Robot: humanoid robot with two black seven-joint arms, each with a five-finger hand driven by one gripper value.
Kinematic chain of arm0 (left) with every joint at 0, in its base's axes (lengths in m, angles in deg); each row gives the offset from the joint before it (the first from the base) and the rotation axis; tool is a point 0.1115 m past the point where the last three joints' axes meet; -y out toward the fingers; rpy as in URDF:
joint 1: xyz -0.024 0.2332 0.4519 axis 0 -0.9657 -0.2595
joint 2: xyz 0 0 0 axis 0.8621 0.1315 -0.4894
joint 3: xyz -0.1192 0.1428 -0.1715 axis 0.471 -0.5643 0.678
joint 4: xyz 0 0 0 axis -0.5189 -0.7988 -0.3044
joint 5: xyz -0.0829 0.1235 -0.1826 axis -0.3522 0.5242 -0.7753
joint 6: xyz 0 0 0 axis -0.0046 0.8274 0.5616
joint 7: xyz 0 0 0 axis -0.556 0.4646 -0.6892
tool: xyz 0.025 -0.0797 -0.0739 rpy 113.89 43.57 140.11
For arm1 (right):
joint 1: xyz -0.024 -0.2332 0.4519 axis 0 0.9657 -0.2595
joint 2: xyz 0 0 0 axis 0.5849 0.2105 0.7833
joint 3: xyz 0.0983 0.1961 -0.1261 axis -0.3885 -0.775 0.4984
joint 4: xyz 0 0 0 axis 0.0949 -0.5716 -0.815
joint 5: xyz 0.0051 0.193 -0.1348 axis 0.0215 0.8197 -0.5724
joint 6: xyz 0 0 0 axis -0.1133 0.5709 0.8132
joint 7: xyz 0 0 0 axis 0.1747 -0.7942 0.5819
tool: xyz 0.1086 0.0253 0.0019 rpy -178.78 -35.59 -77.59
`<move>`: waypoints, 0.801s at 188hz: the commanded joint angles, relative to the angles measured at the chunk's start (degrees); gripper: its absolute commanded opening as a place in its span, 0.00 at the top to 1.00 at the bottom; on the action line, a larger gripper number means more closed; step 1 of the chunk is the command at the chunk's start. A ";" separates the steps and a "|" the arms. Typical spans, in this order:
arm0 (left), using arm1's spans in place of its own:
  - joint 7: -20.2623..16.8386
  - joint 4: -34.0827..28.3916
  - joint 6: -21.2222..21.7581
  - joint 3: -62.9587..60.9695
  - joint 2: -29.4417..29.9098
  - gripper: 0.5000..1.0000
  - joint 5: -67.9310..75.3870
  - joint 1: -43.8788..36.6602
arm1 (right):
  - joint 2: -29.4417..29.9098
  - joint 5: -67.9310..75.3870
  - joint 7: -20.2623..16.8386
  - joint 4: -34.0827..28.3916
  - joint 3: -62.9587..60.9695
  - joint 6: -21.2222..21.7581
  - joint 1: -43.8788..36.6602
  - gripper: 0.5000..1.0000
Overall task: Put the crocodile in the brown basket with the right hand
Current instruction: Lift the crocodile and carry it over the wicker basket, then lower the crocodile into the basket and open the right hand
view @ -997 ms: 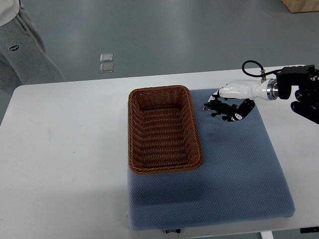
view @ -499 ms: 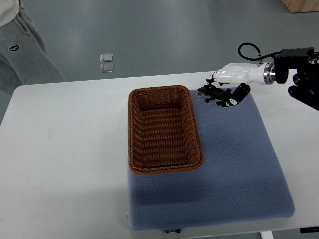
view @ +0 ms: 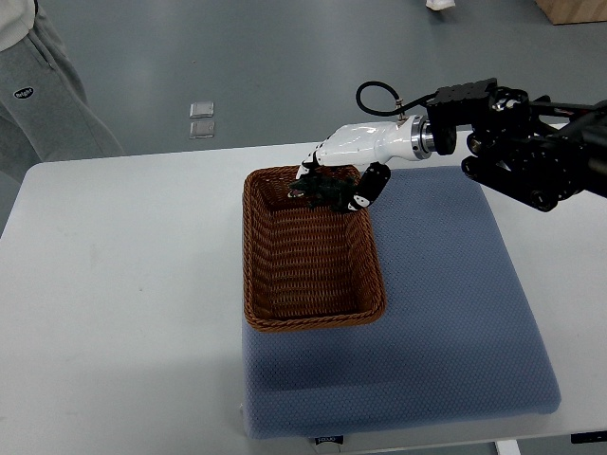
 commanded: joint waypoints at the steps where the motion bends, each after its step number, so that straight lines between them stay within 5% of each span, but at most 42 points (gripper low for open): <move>1: 0.00 0.00 0.00 0.00 0.00 0.00 0.00 0.00 | 2.88 -0.10 -0.27 0.33 0.00 0.71 0.11 0.82; 66: 0.00 0.00 0.00 0.00 0.00 0.00 0.00 0.00 | 5.79 -0.27 -0.71 1.65 0.00 0.62 2.22 0.71; 107: 0.00 0.00 0.00 0.00 0.00 0.00 0.00 0.00 | 5.61 0.08 -0.62 1.65 -0.08 0.00 2.30 0.37; 120: 0.00 0.00 0.00 0.00 0.00 0.00 0.00 0.00 | 5.52 0.08 -0.71 1.65 -0.08 -0.08 2.30 0.19; 151: 0.00 0.00 0.00 0.00 0.00 0.00 0.00 0.00 | 5.00 0.17 -0.62 1.65 -0.35 -0.17 2.39 0.17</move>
